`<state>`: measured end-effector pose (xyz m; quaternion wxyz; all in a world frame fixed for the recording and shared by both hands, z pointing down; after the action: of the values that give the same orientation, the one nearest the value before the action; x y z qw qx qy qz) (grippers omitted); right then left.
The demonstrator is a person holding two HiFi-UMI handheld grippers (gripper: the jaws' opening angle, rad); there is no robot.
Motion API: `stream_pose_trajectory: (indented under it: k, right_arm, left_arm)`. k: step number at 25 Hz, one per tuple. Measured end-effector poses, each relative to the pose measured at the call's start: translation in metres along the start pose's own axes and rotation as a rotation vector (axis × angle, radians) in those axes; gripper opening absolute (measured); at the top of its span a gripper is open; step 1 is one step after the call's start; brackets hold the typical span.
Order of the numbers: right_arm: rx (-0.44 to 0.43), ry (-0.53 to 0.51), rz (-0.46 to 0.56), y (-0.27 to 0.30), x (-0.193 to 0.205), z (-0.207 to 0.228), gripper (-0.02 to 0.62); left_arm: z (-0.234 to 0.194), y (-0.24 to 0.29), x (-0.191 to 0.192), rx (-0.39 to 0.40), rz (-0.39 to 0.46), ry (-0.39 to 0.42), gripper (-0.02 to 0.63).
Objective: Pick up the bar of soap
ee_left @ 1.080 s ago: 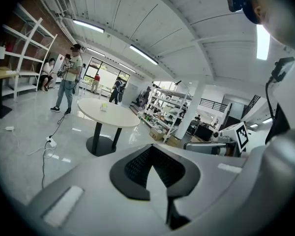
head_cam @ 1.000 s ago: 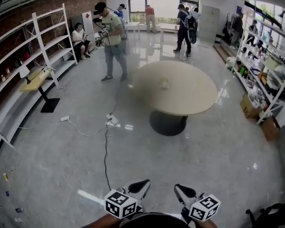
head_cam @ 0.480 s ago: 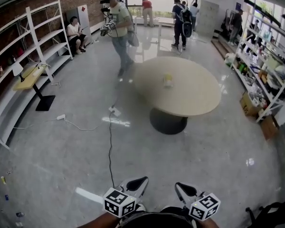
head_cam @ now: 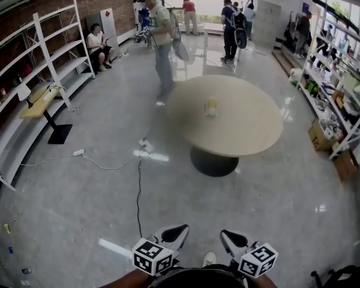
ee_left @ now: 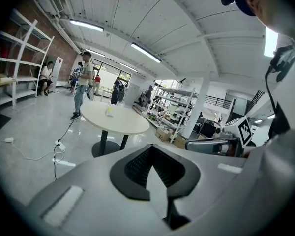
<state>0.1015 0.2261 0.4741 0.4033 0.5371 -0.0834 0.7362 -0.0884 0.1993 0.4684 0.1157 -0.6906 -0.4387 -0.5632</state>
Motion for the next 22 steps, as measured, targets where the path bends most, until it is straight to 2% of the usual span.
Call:
stream_pose_trajectory:
  k: [6,18,22]
  right_arm:
    - [-0.04,-0.034,0.038,-0.012,-0.039,0.065,0.006]
    - [-0.077,0.0,0.031,-0.023,-0.055,0.15,0.006]
    - [-0.068,0.014,0.038,-0.017,-0.062,0.167,0.006]
  left_arm:
    - [0.023,0.064,-0.026,-0.007,0.013,0.007,0.008]
    - [0.046,0.142,-0.051,-0.048,0.0,0.057,0.008]
    - [0.033,0.155,-0.059,-0.064,-0.008,0.043,0.006]
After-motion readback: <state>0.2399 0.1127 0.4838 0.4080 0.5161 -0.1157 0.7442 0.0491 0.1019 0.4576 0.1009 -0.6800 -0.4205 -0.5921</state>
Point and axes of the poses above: the fingertips, and each gripper's own axes: y forward along the fingers, z to its right, x out of its underside, the point moved 6 cm from there along -y, backward along the fingers, and after that the axes turned 3 degrees about y, right-handed, at the moved point
